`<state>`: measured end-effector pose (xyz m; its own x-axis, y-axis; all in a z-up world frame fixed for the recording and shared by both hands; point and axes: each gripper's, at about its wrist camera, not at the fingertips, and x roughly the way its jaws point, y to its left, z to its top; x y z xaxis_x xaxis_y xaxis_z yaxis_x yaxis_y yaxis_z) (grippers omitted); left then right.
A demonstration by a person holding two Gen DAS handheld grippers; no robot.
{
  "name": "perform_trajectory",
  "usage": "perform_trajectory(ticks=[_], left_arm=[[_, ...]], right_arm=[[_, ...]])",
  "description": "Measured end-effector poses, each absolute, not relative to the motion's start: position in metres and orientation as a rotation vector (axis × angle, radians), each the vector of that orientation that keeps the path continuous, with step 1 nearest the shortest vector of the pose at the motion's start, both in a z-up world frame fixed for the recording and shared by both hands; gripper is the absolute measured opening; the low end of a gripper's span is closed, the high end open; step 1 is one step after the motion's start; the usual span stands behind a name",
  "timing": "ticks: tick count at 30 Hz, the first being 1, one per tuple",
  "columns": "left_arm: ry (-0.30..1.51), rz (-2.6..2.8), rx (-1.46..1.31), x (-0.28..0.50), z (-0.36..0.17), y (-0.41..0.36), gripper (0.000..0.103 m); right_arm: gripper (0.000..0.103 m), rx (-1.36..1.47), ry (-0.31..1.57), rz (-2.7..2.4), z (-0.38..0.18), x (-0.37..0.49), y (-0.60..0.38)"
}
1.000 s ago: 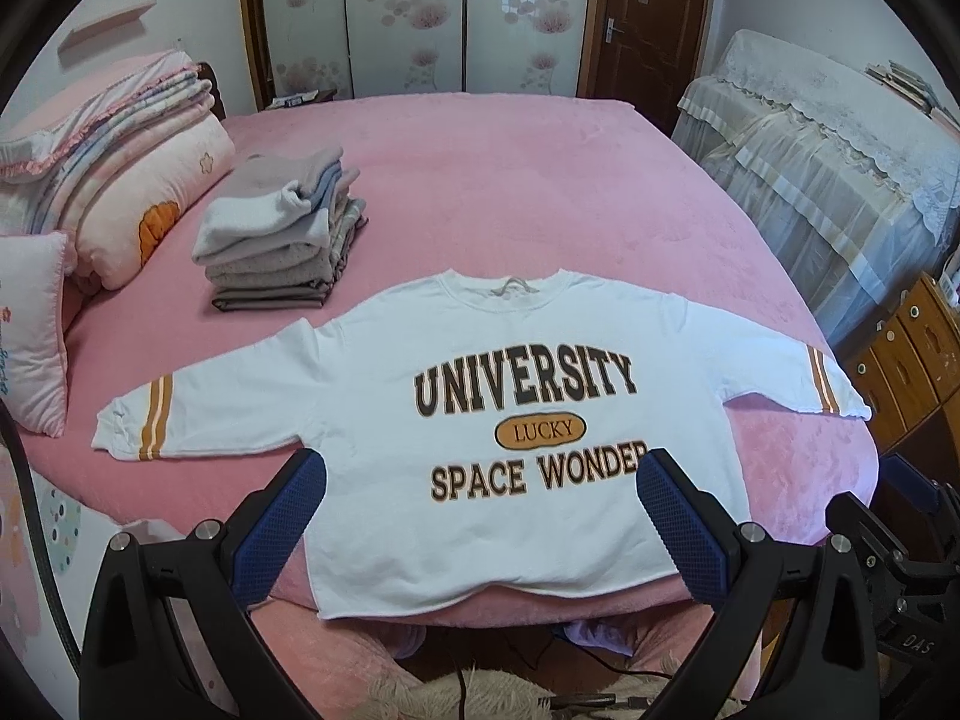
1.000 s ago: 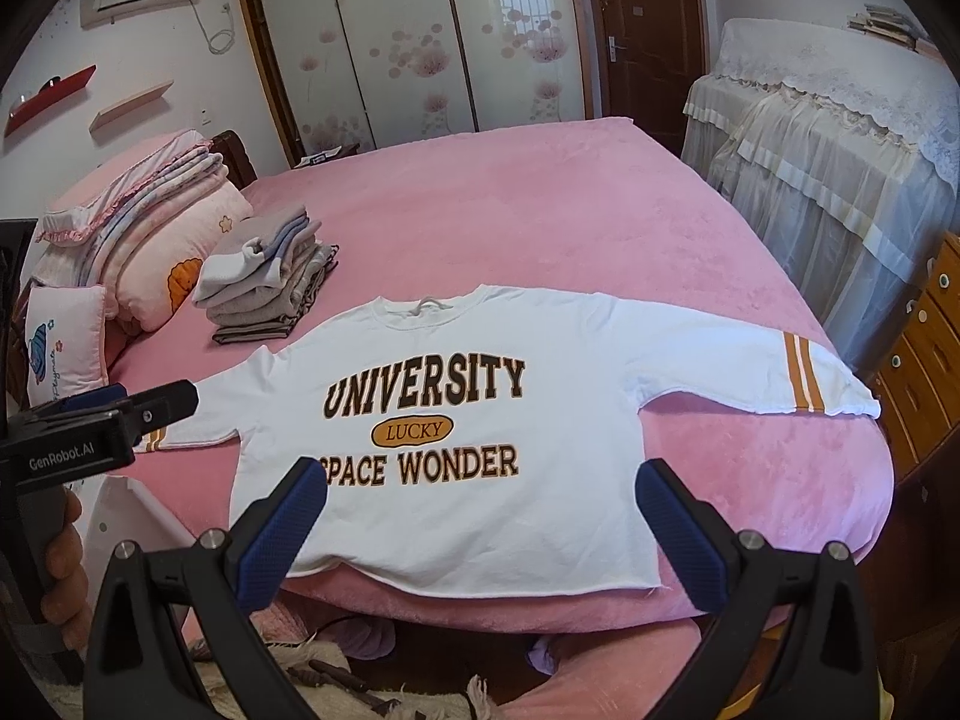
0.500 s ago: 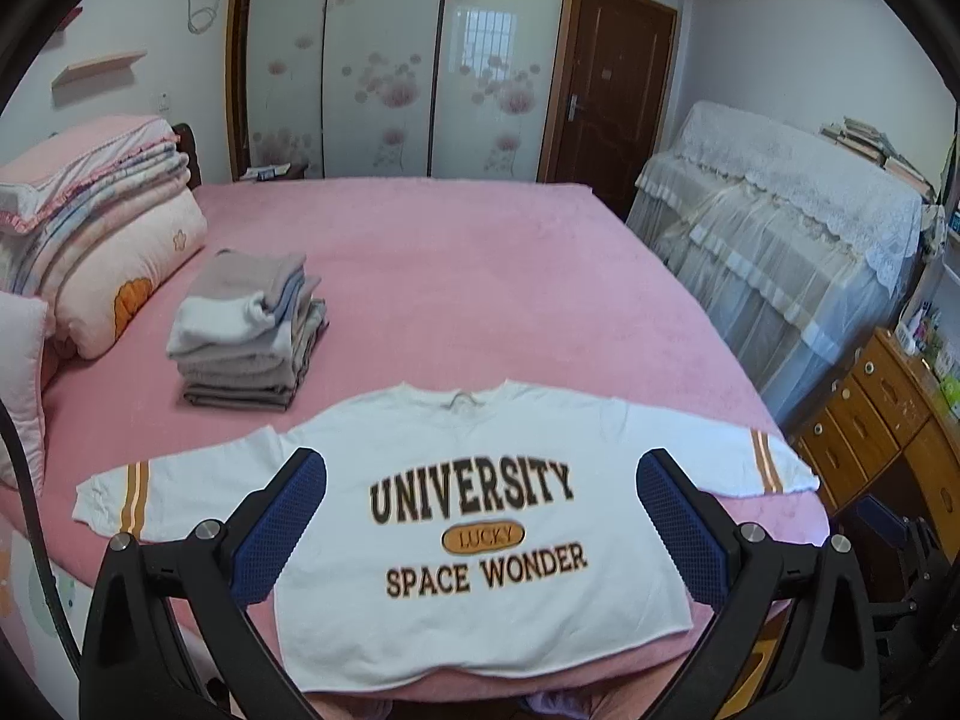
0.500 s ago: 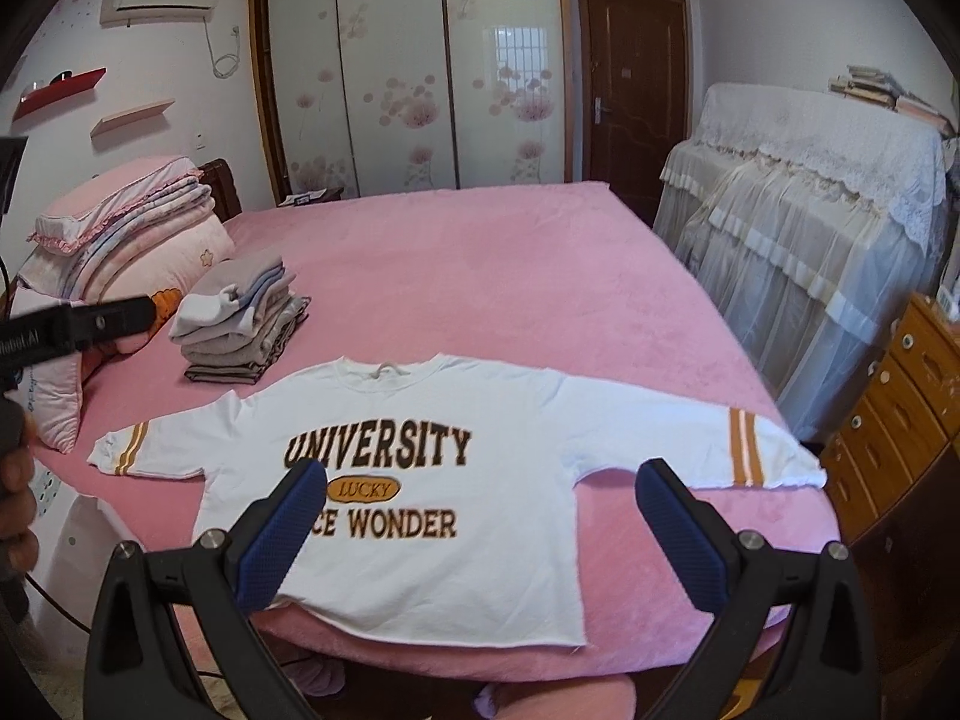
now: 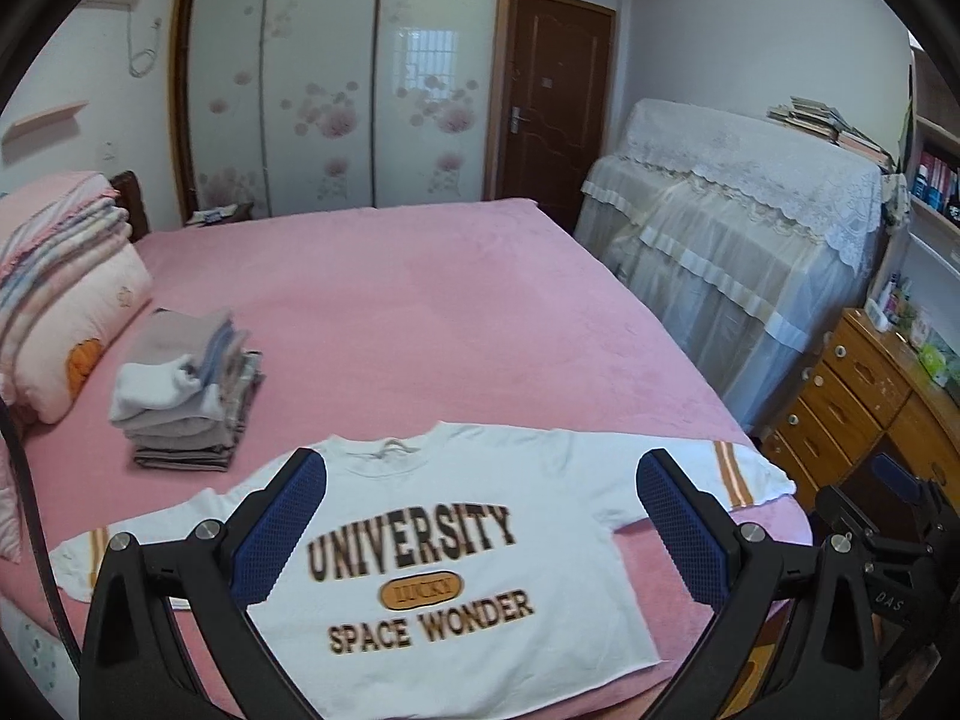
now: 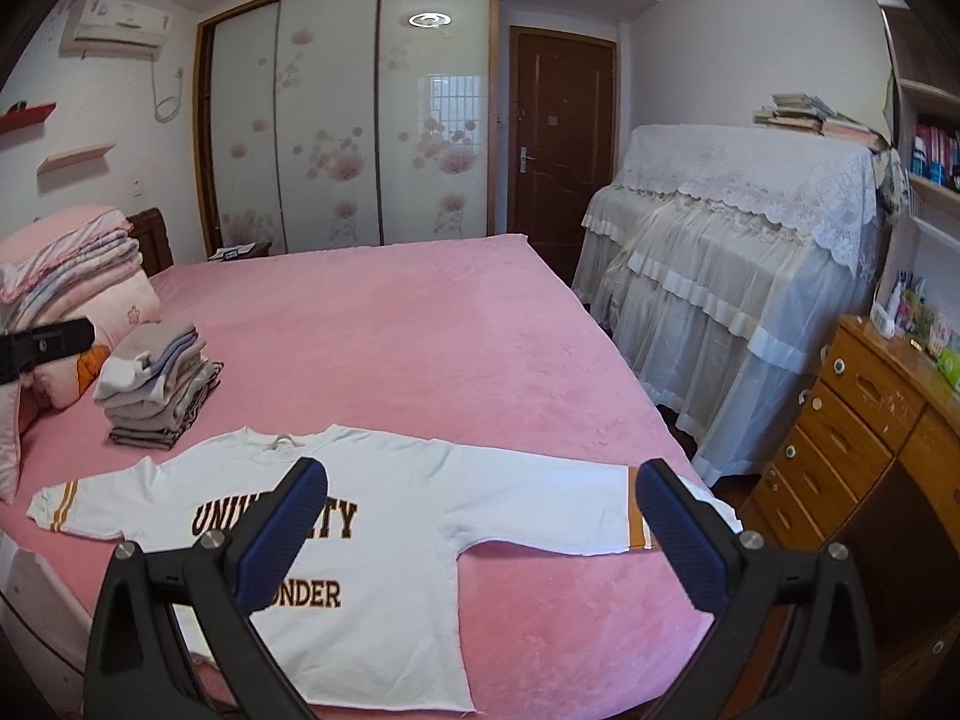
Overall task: Fold small clothes
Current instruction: 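Move the right tool to the orange-striped sleeve cuff and grasp it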
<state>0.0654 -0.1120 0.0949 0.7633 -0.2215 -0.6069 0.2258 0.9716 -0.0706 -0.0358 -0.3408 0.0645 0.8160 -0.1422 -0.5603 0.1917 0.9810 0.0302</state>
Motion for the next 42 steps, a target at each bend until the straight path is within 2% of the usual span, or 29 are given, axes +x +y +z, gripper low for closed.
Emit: perform_trajectory(ticks=[11, 23, 31, 37, 42], left_arm=[[0.753, -0.313, 0.059, 0.129, 0.028, -0.209, 0.102], [0.842, -0.440, 0.268, 0.170, -0.088, -0.349, 0.102], [0.932, -0.481, 0.293, 0.182, -0.157, -0.398, 0.102], [0.996, -0.486, 0.287, 0.186, -0.192, -0.417, 0.102], [1.048, -0.486, 0.271, 0.192, -0.214, -0.426, 0.102]], right_arm=[[0.103, 0.169, 0.658, -0.341, 0.028, -0.018, -0.415], [0.102, 0.284, 0.767, -0.474, -0.033, -0.001, -0.496], [0.090, 0.333, 0.835, -0.508, -0.075, 0.006, -0.536], [0.088, 0.470, 0.871, -0.499, -0.109, 0.005, -0.576], [0.082, 0.561, 0.912, -0.500, -0.138, 0.007, -0.600]])
